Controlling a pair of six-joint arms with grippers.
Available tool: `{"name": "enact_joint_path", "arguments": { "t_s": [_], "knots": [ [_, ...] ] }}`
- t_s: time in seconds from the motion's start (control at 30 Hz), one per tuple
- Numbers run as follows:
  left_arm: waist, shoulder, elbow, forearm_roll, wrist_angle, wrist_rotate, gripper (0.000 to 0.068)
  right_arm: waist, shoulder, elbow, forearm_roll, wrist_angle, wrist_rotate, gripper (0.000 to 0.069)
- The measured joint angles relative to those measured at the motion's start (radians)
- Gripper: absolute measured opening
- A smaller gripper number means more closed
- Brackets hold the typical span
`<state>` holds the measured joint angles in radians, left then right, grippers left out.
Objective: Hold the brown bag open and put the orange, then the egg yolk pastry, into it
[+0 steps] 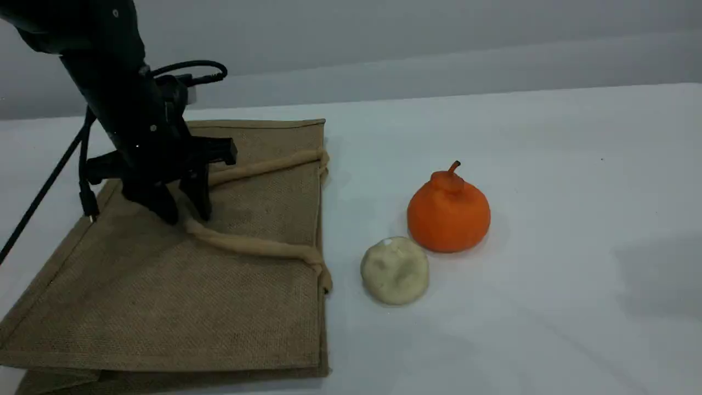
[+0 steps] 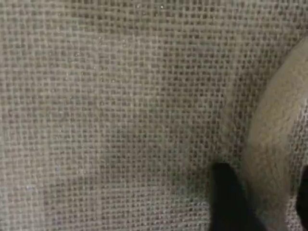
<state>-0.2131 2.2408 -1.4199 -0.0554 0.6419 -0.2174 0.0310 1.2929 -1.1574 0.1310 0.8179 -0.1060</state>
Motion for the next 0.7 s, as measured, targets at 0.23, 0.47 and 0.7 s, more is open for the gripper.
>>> {"name": "enact_joint_path", "arguments": {
  "t_s": [0.23, 0.47, 0.7],
  "knots": [
    [0.0, -0.017, 0.0, 0.0, 0.013, 0.073, 0.0086, 0.0, 0.0, 0.0, 0.0, -0.002, 0.0, 0.0554],
    [0.0, -0.094, -0.05, 0.002, 0.128, 0.151, 0.0086, 0.0, 0.0, 0.001, 0.0, 0.004, 0.0, 0.0554],
    [0.0, -0.197, -0.16, 0.009, 0.283, 0.25, 0.0086, 0.0, 0.0, 0.002, 0.029, 0.007, -0.001, 0.0554]
  ]
}}
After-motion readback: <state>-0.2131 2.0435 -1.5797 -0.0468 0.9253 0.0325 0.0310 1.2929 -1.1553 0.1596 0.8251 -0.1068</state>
